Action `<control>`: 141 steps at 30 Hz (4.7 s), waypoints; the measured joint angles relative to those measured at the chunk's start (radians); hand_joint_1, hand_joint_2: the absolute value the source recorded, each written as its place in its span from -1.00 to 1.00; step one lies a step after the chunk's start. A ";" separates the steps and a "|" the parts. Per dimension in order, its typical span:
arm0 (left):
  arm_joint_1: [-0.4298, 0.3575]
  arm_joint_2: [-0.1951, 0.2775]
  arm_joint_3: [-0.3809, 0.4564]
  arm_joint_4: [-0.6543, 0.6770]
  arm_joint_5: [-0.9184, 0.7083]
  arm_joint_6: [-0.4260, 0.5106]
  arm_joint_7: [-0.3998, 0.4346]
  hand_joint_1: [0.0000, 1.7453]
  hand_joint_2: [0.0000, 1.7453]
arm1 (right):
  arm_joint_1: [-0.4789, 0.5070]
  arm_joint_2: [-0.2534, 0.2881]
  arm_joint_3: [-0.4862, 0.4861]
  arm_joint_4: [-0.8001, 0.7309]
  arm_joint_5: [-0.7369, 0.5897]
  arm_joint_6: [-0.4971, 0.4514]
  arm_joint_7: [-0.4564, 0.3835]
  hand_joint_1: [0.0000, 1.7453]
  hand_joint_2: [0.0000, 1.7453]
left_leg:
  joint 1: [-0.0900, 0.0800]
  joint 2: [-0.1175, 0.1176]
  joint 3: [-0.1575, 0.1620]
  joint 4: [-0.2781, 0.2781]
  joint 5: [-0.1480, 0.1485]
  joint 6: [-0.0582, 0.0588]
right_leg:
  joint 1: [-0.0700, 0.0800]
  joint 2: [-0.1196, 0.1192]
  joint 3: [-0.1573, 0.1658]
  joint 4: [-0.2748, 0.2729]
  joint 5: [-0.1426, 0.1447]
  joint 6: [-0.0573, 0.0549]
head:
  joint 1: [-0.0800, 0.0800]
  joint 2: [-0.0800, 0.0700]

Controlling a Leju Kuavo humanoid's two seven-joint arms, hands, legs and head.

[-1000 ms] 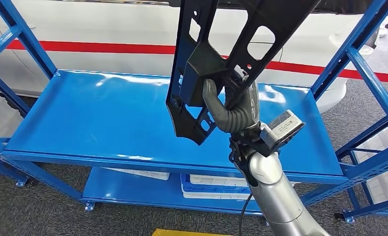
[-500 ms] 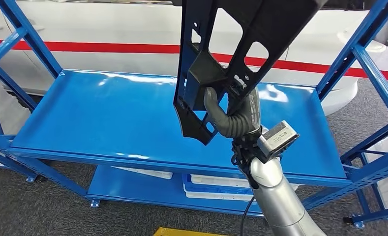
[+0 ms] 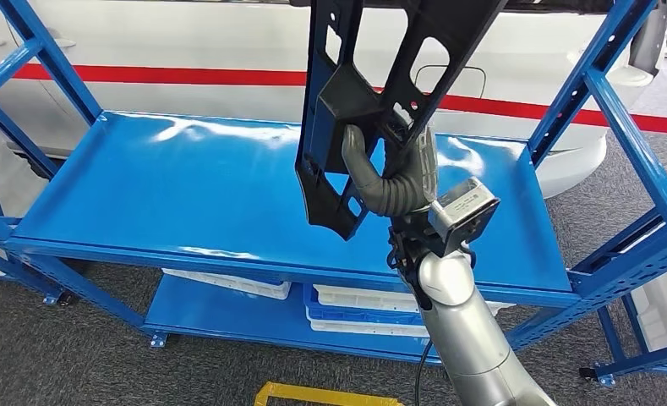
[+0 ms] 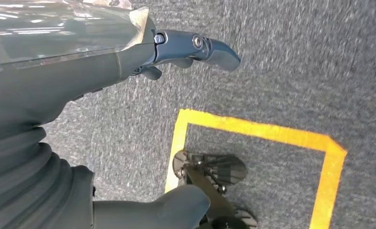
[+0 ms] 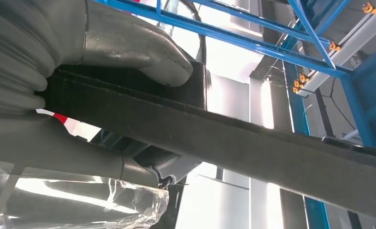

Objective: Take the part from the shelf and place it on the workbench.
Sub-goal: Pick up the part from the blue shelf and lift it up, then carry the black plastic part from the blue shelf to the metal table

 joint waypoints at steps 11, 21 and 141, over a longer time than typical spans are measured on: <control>0.004 -0.015 0.011 0.000 0.011 0.016 -0.019 -1.00 1.00 | -0.003 -0.009 -0.032 0.019 0.006 -0.007 -0.014 1.00 1.00 | 0.006 0.012 -0.068 -0.029 0.081 0.022 | -0.019 0.000 -0.022 0.169 -0.107 0.049 | 0.010 0.000; 0.011 -0.014 0.025 0.000 0.011 0.002 -0.030 -1.00 1.00 | -0.005 -0.010 -0.031 0.018 0.017 -0.025 -0.020 1.00 1.00 | 0.011 0.005 -0.157 0.130 -0.017 -0.026 | -0.021 0.005 0.047 -0.010 -0.038 -0.009 | 0.013 0.000; 0.022 -0.013 0.025 -0.002 -0.063 0.000 -0.114 -1.00 1.00 | 0.119 -0.102 -0.003 -0.059 0.094 -0.059 -0.046 1.00 1.00 | -0.010 -0.081 -0.106 0.018 0.061 0.006 | -0.020 0.025 0.039 -0.008 -0.038 0.011 | 0.037 0.002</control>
